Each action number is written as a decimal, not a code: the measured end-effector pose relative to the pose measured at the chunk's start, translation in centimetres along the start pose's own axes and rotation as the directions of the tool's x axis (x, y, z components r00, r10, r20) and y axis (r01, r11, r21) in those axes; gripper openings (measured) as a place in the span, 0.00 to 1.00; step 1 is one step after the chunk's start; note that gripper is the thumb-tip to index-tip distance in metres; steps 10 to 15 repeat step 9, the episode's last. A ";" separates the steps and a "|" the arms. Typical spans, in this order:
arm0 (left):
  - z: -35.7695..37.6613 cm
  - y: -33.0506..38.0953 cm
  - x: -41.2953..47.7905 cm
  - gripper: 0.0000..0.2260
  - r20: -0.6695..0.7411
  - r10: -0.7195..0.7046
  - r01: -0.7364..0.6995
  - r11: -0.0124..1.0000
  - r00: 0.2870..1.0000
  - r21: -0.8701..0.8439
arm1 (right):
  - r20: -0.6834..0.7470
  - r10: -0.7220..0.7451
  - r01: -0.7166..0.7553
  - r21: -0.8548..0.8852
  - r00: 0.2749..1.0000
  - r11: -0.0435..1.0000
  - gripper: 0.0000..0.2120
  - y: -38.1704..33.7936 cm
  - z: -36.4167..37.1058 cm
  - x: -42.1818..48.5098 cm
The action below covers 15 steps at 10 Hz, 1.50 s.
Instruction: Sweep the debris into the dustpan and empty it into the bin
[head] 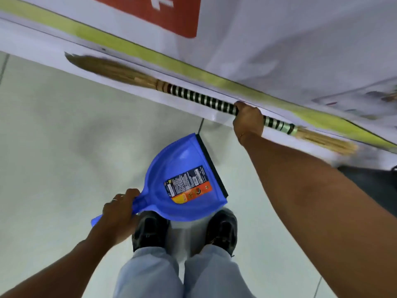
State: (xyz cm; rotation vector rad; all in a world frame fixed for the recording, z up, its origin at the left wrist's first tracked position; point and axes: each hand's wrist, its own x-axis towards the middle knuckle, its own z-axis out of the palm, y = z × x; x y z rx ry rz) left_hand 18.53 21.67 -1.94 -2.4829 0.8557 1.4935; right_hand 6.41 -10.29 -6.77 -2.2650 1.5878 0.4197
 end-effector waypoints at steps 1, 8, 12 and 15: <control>2.2 1.3 1.4 0.22 -0.041 -0.032 0.030 0.999 0.999 -0.045 | 0.050 0.060 -0.065 0.109 0.997 0.992 0.24 1.0 1.6 1.8; 7.6 21.8 -1.8 0.22 0.115 -0.013 0.061 0.905 0.993 -0.421 | 0.234 0.689 -0.679 0.547 0.686 0.491 0.17 12.5 0.4 -23.9; 7.9 20.7 -2.3 0.25 0.130 0.055 -0.006 0.935 0.990 -0.353 | 0.286 0.686 -0.702 0.546 0.669 0.457 0.18 10.4 1.3 -24.9; 7.9 20.7 -2.3 0.25 0.130 0.055 -0.006 0.935 0.990 -0.353 | 0.286 0.686 -0.702 0.546 0.669 0.457 0.18 10.4 1.3 -24.9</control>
